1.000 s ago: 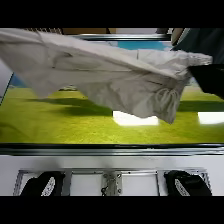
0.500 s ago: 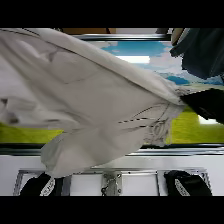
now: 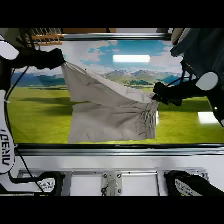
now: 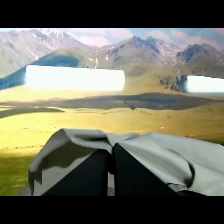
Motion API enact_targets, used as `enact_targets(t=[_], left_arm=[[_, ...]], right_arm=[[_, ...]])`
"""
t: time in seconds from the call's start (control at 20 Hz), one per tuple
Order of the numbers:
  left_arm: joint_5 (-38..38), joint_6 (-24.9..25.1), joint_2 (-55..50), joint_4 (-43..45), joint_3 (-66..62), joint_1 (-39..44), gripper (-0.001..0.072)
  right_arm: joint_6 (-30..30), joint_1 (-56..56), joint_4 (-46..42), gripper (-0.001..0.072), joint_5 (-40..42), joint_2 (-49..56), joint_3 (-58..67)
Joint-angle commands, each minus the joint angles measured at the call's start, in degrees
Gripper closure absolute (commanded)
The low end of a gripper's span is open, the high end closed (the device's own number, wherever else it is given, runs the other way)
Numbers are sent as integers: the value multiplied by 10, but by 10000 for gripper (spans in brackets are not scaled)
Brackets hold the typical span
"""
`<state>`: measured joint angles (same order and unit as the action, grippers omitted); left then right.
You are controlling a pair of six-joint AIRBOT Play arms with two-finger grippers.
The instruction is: Fold the clothes and pants, and hang the long-sleeved shirts on hangers.
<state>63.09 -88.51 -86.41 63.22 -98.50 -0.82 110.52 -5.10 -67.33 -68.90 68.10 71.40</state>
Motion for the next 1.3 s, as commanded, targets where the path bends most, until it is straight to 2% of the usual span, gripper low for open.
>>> enact_targets(t=[0.0, 0.15, 0.35, 0.7, 1.05, 1.1, 1.15, 1.2, 1.25], left_arm=[[24, 0, -30, -3, 0, -12, 700], [50, 8, 25, -2, 38, -30, 699], [22, 19, 140, 2, 211, -26, 700], [-43, 32, 272, 1, 535, 22, 699], [-120, 32, 298, -3, 673, 60, 700], [-116, 32, 298, -4, 672, 66, 699], [-106, 32, 299, -3, 665, 72, 675], [-93, 32, 299, -3, 651, 76, 445], [-71, 32, 299, -2, 629, 80, 258]], right_arm=[[-35, 0, -2, 693, 48, 29, 4], [-35, -3, -46, 693, 0, -8, 2], [-34, -28, -123, 693, -57, -73, -59], [-17, -73, -125, 692, -59, -155, -276], [-16, -85, -124, 680, -42, -162, -354], [-16, -85, -124, 618, -36, -163, -354], [-17, -84, -124, 356, -30, -165, -353], [-17, -79, -124, 65, -31, -170, -345], [-17, -70, -122, 38, -39, -178, -331]])
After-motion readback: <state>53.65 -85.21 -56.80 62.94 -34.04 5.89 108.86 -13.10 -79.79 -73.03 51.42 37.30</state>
